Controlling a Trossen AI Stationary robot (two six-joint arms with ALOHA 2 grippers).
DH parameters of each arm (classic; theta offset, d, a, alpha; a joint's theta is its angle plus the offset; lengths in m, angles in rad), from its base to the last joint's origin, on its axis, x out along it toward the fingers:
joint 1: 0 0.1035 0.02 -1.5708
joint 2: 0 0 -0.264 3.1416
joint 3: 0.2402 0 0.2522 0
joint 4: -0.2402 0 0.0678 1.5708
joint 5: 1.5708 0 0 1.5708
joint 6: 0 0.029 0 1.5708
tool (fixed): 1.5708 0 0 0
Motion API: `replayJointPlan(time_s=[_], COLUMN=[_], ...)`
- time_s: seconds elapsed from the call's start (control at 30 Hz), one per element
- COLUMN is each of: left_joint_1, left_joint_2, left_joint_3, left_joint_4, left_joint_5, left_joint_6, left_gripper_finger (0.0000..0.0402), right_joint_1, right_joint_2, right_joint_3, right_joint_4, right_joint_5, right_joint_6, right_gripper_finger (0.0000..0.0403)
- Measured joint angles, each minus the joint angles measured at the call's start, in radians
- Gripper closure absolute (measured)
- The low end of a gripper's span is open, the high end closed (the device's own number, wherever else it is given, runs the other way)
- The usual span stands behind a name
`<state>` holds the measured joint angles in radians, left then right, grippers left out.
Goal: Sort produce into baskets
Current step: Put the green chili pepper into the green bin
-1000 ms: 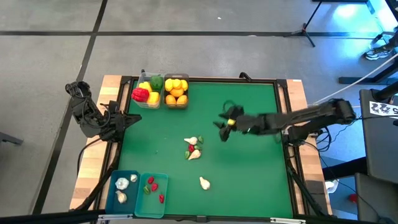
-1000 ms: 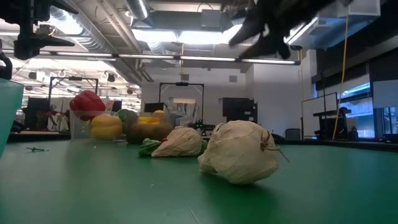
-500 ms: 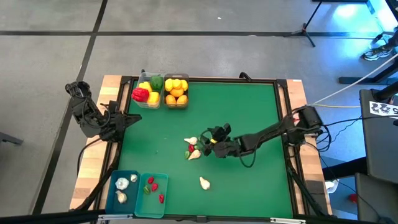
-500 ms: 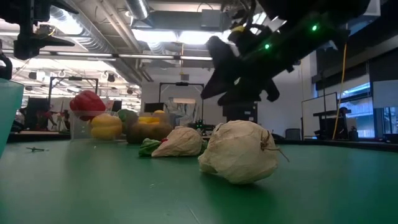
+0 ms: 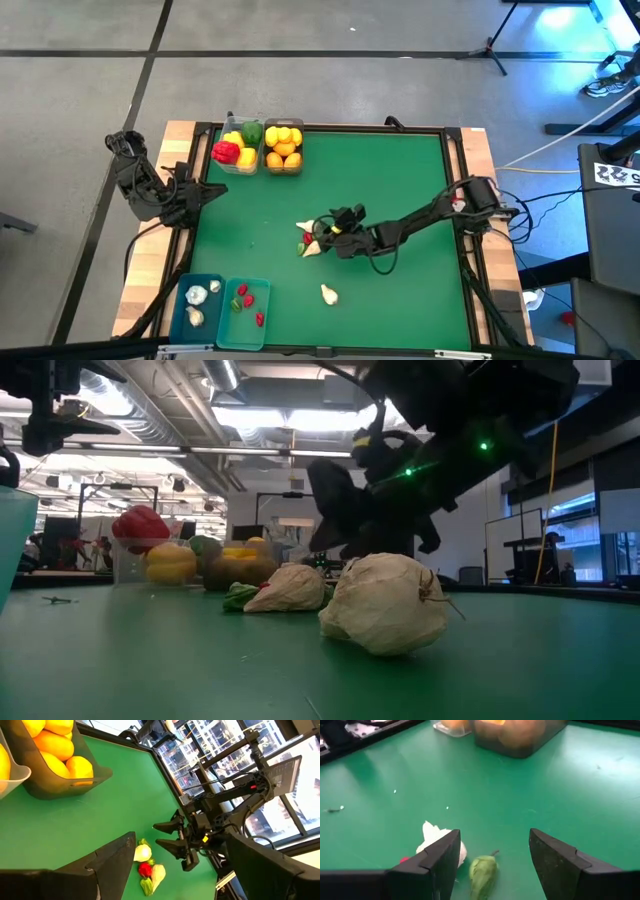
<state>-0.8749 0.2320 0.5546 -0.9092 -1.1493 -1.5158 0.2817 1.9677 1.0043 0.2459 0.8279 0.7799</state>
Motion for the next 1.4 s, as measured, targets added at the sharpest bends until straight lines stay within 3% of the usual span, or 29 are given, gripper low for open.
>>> replayJointPlan(time_s=[0.93, 1.4], left_joint_1=[0.000, 0.000], left_joint_2=[0.000, 0.000], left_joint_3=[0.000, 0.000], left_joint_4=[-0.049, -0.049], left_joint_5=[0.001, 0.001], left_joint_6=[-0.049, -0.055], left_gripper_finger=[0.0095, 0.0095], right_joint_1=[-0.001, -0.001], right_joint_2=[0.138, 0.134], right_joint_3=[0.040, 0.038], right_joint_4=[-0.030, -0.028], right_joint_5=[-0.086, -0.096], right_joint_6=[0.073, 0.080], right_gripper_finger=[0.0177, 0.0328])
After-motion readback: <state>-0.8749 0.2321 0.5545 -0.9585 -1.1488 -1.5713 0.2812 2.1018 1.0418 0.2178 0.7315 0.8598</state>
